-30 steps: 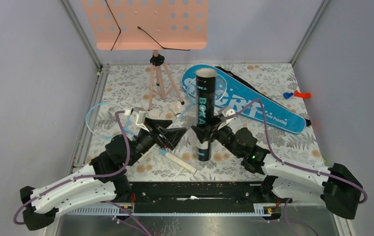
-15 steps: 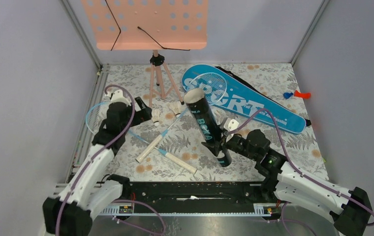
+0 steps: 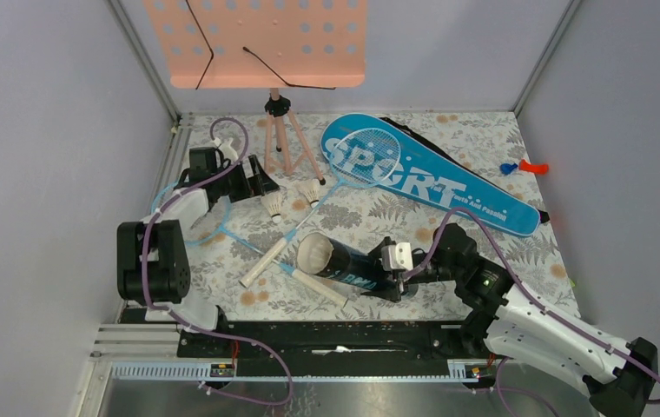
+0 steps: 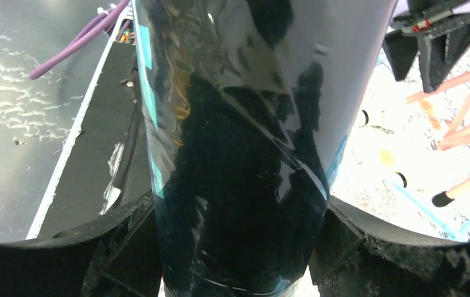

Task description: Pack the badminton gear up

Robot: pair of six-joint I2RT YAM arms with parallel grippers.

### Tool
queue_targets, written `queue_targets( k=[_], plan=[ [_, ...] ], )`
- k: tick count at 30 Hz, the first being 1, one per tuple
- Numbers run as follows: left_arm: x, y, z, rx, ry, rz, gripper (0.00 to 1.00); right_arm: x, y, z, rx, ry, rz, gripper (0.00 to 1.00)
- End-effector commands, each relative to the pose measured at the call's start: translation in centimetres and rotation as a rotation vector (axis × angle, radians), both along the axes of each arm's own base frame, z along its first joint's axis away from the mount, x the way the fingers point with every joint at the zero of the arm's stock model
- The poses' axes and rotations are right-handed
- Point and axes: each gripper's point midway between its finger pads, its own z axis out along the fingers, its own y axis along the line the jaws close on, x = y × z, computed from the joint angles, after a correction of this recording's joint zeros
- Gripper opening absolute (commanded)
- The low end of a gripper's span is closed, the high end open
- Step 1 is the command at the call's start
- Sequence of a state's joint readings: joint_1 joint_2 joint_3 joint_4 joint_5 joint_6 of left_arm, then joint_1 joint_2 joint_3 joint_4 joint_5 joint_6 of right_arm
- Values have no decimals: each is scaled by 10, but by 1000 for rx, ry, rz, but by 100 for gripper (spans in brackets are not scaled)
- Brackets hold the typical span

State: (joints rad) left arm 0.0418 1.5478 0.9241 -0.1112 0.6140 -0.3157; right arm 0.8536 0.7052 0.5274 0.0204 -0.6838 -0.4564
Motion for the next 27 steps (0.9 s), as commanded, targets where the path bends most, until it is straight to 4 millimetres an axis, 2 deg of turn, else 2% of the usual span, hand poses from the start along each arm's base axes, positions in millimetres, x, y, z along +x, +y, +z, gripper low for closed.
queue_targets(
  k=[1, 9, 13, 18, 23, 27],
  plan=[
    [15, -13, 13, -6, -115, -187, 98, -14, 0, 21, 19, -66, 115, 20],
    [30, -9, 3, 28, -164, -179, 98, -8, 2, 17, 4, -50, 91, 20],
    [32, -6, 2, 58, -188, -160, 98, -7, 1, 15, -4, -41, 82, 20],
    [32, -12, 2, 39, -185, -195, 98, -8, 1, 15, -2, -41, 88, 20],
    [16, -19, -24, 58, -37, -215, 98, -9, 0, 17, 4, -42, 84, 20],
    [-1, -34, -21, 69, -41, -257, 98, -10, -1, 17, 6, -43, 83, 20]
  ],
)
